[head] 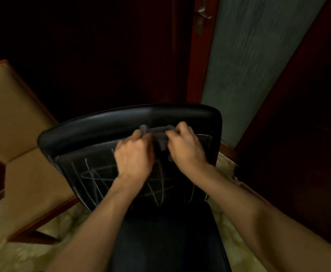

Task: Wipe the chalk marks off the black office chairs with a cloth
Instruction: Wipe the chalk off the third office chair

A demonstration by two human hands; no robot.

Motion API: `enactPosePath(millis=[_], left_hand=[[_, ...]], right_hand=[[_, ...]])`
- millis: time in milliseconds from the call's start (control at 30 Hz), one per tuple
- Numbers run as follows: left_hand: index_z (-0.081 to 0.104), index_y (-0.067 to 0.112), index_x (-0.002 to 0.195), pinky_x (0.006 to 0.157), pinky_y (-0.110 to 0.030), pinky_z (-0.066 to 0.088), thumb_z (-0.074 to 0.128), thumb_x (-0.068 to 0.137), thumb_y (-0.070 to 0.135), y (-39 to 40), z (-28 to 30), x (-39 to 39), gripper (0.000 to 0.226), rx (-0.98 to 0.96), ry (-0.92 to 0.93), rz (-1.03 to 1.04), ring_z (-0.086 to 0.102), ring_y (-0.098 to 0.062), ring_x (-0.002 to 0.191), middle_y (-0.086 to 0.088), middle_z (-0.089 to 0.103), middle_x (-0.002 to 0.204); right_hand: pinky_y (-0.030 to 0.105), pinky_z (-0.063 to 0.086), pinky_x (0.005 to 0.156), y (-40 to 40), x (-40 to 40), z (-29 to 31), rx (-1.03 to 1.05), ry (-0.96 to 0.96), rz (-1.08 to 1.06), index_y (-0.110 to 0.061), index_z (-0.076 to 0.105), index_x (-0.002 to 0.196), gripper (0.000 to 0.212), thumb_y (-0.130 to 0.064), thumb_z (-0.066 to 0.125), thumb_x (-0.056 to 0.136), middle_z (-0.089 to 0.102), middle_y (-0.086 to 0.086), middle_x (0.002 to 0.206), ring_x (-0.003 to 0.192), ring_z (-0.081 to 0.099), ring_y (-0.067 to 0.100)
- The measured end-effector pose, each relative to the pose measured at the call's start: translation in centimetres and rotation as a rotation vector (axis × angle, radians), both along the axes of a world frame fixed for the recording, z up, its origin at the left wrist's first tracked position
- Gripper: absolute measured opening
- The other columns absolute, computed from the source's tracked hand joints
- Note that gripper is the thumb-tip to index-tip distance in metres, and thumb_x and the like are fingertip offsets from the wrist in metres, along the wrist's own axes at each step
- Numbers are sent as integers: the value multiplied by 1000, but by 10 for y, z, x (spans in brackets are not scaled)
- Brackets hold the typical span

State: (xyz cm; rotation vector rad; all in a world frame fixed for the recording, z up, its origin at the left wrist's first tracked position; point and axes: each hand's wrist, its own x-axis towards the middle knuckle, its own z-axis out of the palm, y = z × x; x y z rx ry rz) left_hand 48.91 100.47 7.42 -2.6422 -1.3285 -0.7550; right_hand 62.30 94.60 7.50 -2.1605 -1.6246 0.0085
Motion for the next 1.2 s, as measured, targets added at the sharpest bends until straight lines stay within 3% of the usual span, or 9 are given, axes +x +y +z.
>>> enactPosePath(millis=[67,200,367,533,733,933,1100,1200], left_hand=[[75,14,91,55,-37,48,71,81,13,7,0,-29,11,-7,-1,103,62,-38,57,-10,64,81],[76,11,100,55,-38,49,69,86,11,10,-3,-36,16,-40,-42,161,63,-39,61,-11,65,87],[74,8,94,55,-39,49,68,85,10,-9,-6,23,10,-91,-117,70,62,-39,61,-13,63,87],[73,9,87,55,-36,49,68,84,10,-43,-14,98,6,-92,-101,-67,63,-36,60,-12,67,92],[76,14,84,54,-34,50,75,82,15,-78,-25,157,3,-73,-6,-264,63,-32,54,-7,71,88],[75,12,99,54,-36,49,64,83,15,-56,2,134,20,71,-123,-201,59,-35,56,-9,64,84],[73,10,110,60,-40,52,68,86,12,-43,-21,104,24,-6,-81,-127,61,-33,60,-9,63,89],[73,12,115,61,-40,53,68,89,14,-50,-34,92,27,-65,-75,-118,62,-33,60,-8,66,91]], right_hand=[[40,43,85,19,-30,3,-36,11,55,-9,55,126,29,-15,50,98,43,15,128,115,45,33],[36,41,71,33,-47,0,12,-47,69,-5,56,122,27,-12,55,95,44,16,125,112,49,35],[42,48,81,7,11,-9,65,-14,-14,-6,61,122,29,-16,53,95,48,18,119,111,50,36],[45,51,72,-43,77,-21,121,58,-169,-3,70,108,25,-11,65,85,54,21,102,94,58,43],[41,49,85,-97,133,-47,128,176,-341,-5,70,113,25,-10,61,90,54,16,108,96,60,38],[34,47,78,-76,119,-17,447,191,-243,-4,72,111,28,-7,63,85,57,16,96,81,62,30],[47,56,67,-49,90,-41,344,212,-152,-4,67,109,25,-2,62,84,55,17,101,83,61,34],[47,55,65,-52,84,-47,296,211,-145,-4,66,109,27,-3,61,83,55,18,101,83,60,35]])
